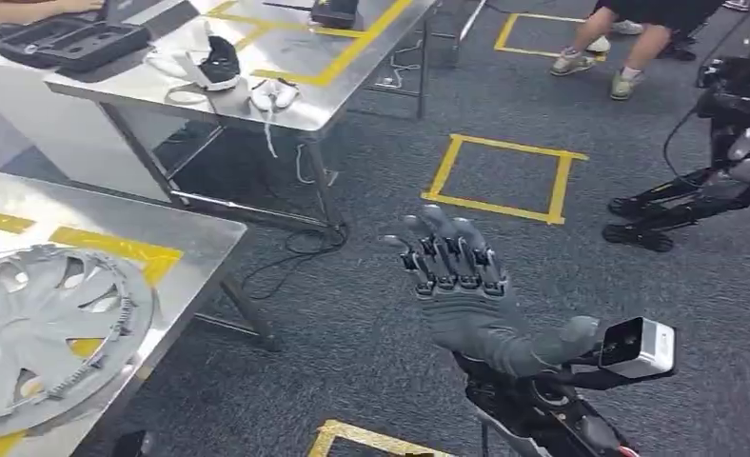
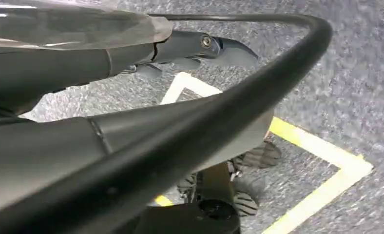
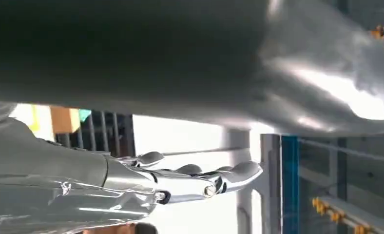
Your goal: Take the parts from the cabinet and place them on the table.
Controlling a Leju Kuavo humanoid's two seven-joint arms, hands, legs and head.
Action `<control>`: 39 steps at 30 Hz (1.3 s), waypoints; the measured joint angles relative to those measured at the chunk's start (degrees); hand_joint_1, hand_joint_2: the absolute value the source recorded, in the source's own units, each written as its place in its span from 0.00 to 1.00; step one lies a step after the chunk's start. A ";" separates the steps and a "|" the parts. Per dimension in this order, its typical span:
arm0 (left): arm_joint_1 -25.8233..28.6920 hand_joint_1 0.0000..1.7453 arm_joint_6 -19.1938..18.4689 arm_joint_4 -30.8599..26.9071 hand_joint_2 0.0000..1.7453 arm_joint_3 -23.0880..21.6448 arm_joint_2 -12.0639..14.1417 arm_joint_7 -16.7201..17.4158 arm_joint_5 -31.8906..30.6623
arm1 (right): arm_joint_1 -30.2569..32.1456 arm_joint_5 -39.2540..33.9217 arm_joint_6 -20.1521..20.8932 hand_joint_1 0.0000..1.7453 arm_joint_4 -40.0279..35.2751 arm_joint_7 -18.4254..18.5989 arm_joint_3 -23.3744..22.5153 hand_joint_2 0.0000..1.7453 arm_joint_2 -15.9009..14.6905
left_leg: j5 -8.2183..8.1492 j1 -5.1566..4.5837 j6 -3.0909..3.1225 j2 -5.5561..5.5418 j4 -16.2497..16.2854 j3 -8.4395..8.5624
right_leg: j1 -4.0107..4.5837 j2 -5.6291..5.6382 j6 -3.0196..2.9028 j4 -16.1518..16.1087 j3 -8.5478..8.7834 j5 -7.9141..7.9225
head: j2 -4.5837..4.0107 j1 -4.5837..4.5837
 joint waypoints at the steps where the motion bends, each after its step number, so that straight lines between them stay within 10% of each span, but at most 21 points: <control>1: -0.03 0.00 -0.02 0.00 0.00 -0.07 -0.09 0.07 -0.02 | -0.03 0.00 0.00 0.00 0.00 0.00 0.00 0.00 0.00 | -0.10 0.10 -0.18 0.69 0.04 0.07 | -0.25 -0.22 0.27 -2.34 1.24 1.68 | 0.00 0.22; 3: -0.08 0.00 -0.17 0.00 0.00 -0.28 -0.28 0.13 -0.02 | -0.03 0.00 -0.02 0.00 0.00 0.00 0.00 0.00 0.00 | -0.51 0.48 -0.84 1.91 0.37 0.44 | -0.54 -1.76 0.72 -12.72 6.97 6.69 | 0.00 0.61; 4: -0.07 0.00 -0.20 0.00 0.00 -0.37 -0.26 0.20 0.00 | -0.05 -0.04 -0.13 0.00 0.00 0.00 0.00 0.00 0.00 | -0.85 0.43 -1.40 2.46 0.68 0.66 | -0.50 -4.33 0.90 -17.78 9.36 7.36 | 0.00 0.92; 5: -0.05 0.00 -0.20 0.00 0.00 -0.42 -0.17 0.31 0.00 | -0.13 -0.18 -0.22 0.00 -0.07 0.00 0.00 0.00 0.00 | -1.14 0.02 -1.89 2.85 1.12 0.56 | 0.32 -4.55 0.30 -18.67 9.96 6.94 | 0.00 1.53; 9: -0.32 0.00 -0.28 0.00 0.00 -0.72 -0.26 0.48 0.00 | 0.00 -0.20 -0.31 0.00 -0.22 -0.02 -0.07 0.00 0.00 | -0.98 0.15 -2.96 5.06 0.91 0.92 | 0.20 -1.67 -1.84 -18.61 9.53 7.64 | 0.00 0.53; 11: -0.41 0.00 -0.33 0.00 0.00 -0.74 -0.22 0.48 0.00 | -0.12 -0.22 -0.31 0.00 -0.46 -0.04 -0.13 0.00 0.00 | -4.62 0.53 -3.36 -0.42 5.33 -0.84 | -0.11 -0.70 -2.50 -18.67 9.29 8.06 | 0.00 -0.28; 13: -0.32 0.00 -0.33 0.00 0.00 -0.76 -0.24 0.50 0.00 | -0.03 -0.20 -0.31 0.00 -0.46 0.00 -0.09 0.00 0.00 | -9.30 0.42 -3.39 -2.01 15.22 -5.64 | 0.02 0.44 -2.92 -18.67 8.87 8.34 | 0.00 -1.18; 15: -0.13 0.00 -0.33 0.00 0.00 -0.79 -0.24 0.52 0.00 | 0.06 -0.20 -0.31 0.00 -0.46 0.00 -0.09 0.00 0.00 | -10.31 0.39 -3.16 -2.16 21.16 -8.94 | 0.34 2.03 -3.16 -18.67 8.61 8.54 | 0.00 -1.62; 18: -0.04 0.00 -0.35 0.00 0.00 -0.83 -0.28 0.55 0.00 | 0.06 -0.20 -0.31 0.00 -0.48 -0.02 -0.09 0.00 0.00 | -3.10 -0.09 -1.84 -3.18 9.54 -3.81 | 0.57 4.55 -3.12 -18.67 8.69 8.80 | 0.00 -2.10; 20: -0.04 0.00 -0.46 0.02 0.00 -0.85 0.18 0.55 0.02 | 0.05 -0.20 -0.44 0.00 -0.68 -0.02 -0.09 0.00 0.00 | -1.26 -0.38 -0.60 -7.34 1.76 -0.31 | 0.77 5.69 -2.92 -18.63 8.39 9.02 | 0.00 -2.23; 24: -0.48 0.00 -0.68 0.00 0.00 -0.87 0.07 0.55 0.04 | 0.15 -0.20 -0.87 0.00 -0.96 0.02 -0.15 0.00 0.00 | -0.56 -0.58 -0.65 -4.52 0.67 -0.03 | 0.39 8.11 -1.54 -19.05 7.52 9.58 | 0.00 -2.47; 27: -0.34 0.00 -0.72 -0.02 0.00 -0.87 -0.09 0.66 0.31 | -0.03 -0.20 -0.94 0.00 -1.29 -0.02 -0.48 0.00 0.00 | 0.02 -0.12 -0.05 -2.14 -0.44 0.51 | 0.76 1.02 -0.95 -11.19 4.05 4.50 | 0.00 -1.07; 30: -0.08 0.00 -0.63 -0.02 0.00 -0.87 -0.04 0.90 0.68 | 0.09 -0.22 -0.85 0.00 -1.27 -0.11 -0.55 0.00 -0.02 | -0.04 -0.16 -0.12 0.14 -0.35 0.45 | 0.17 0.06 -0.28 0.19 -0.86 0.14 | 0.00 -0.39; 33: -0.10 0.00 -0.57 -0.02 0.00 -0.87 -0.18 0.96 1.18 | 0.04 -0.31 -0.85 0.00 -1.27 -0.17 -0.61 0.00 -0.02 | -0.43 0.21 -0.73 2.18 -0.16 0.79 | -0.37 -0.96 0.26 -9.79 4.83 5.77 | 0.00 0.28; 34: -0.14 0.00 -0.57 -0.02 0.00 -0.87 -0.22 0.96 1.20 | 0.00 -0.31 -0.85 0.00 -1.27 -0.17 -0.63 0.00 -0.02 | -0.71 0.34 -1.17 2.69 0.14 1.02 | -0.44 -2.56 0.43 -15.42 8.02 7.94 | 0.00 0.50; 35: -0.08 0.00 -0.50 0.00 0.00 -0.87 0.09 0.96 1.25 | -0.15 -0.31 -0.85 0.00 -1.27 -0.18 -0.66 0.00 -0.02 | -1.03 -0.07 -1.66 2.99 0.38 1.07 | 0.26 -5.75 0.38 -18.14 9.30 6.69 | 0.00 1.17; 39: -0.36 0.00 -0.50 -0.02 0.00 -0.87 -0.04 0.98 1.27 | -0.09 -0.33 -0.85 0.00 -1.29 -0.22 -0.83 0.00 -0.02 | -0.93 -0.25 -2.64 5.08 0.64 1.27 | 0.32 -2.36 -1.80 -18.12 9.10 7.48 | 0.00 0.22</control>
